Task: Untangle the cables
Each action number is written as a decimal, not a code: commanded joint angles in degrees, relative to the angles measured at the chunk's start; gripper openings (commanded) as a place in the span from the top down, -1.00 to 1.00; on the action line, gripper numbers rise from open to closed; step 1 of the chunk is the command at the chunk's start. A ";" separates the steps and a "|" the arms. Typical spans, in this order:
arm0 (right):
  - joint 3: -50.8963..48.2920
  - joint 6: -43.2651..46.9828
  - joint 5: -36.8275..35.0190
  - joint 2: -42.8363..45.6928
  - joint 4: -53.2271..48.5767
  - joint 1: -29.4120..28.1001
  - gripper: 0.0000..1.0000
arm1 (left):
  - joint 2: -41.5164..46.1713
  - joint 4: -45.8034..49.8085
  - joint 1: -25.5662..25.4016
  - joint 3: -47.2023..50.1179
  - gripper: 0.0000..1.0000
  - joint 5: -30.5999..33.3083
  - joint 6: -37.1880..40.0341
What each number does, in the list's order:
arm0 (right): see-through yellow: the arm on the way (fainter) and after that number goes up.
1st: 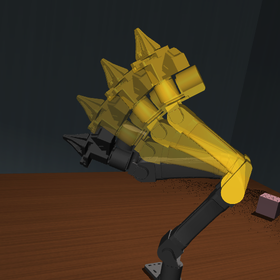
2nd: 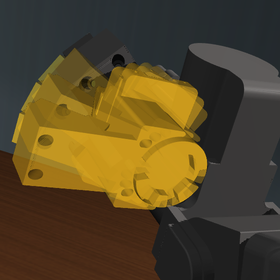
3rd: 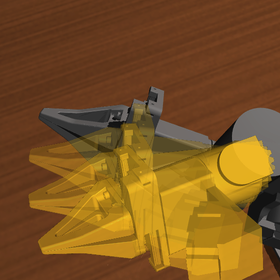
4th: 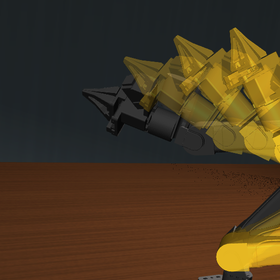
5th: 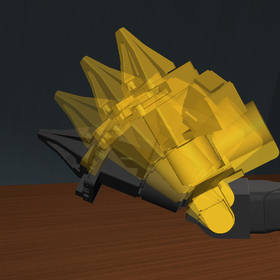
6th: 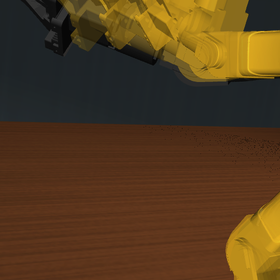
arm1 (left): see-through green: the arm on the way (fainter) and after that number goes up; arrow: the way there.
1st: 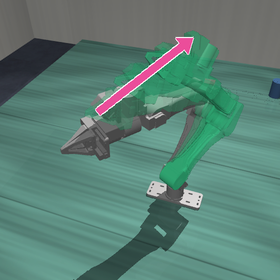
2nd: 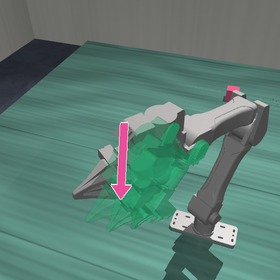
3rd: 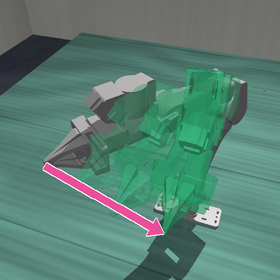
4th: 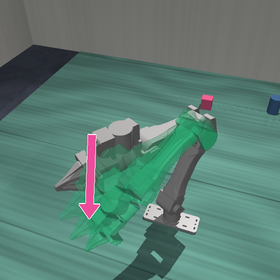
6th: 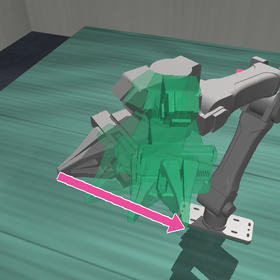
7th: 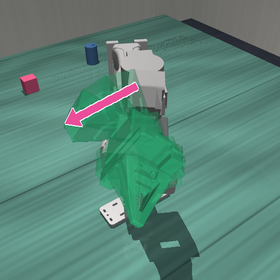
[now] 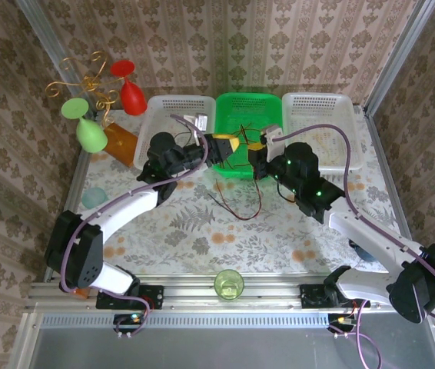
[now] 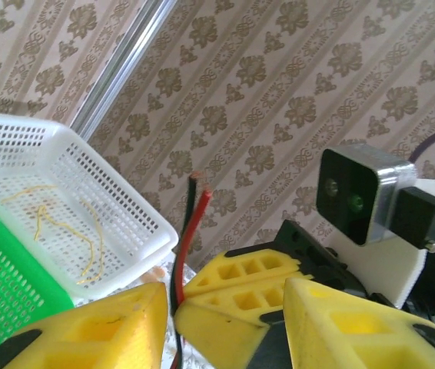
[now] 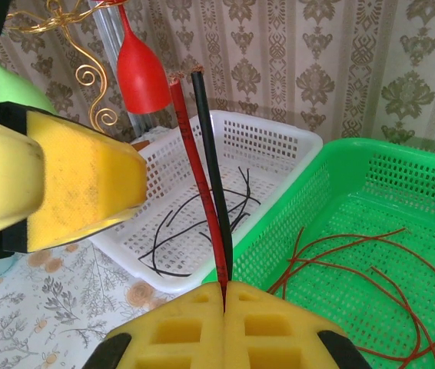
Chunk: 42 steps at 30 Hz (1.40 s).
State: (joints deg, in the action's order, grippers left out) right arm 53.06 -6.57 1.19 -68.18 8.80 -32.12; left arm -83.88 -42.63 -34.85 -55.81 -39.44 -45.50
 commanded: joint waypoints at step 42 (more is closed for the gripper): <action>0.55 -1.42 4.09 0.95 -1.50 0.21 1.00 | -6.60 -9.16 -1.01 -3.05 0.82 1.74 -1.38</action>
State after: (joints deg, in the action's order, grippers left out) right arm 53.06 -7.55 4.27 -68.18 7.33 -32.12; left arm -89.78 -49.32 -35.59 -57.63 -37.50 -46.61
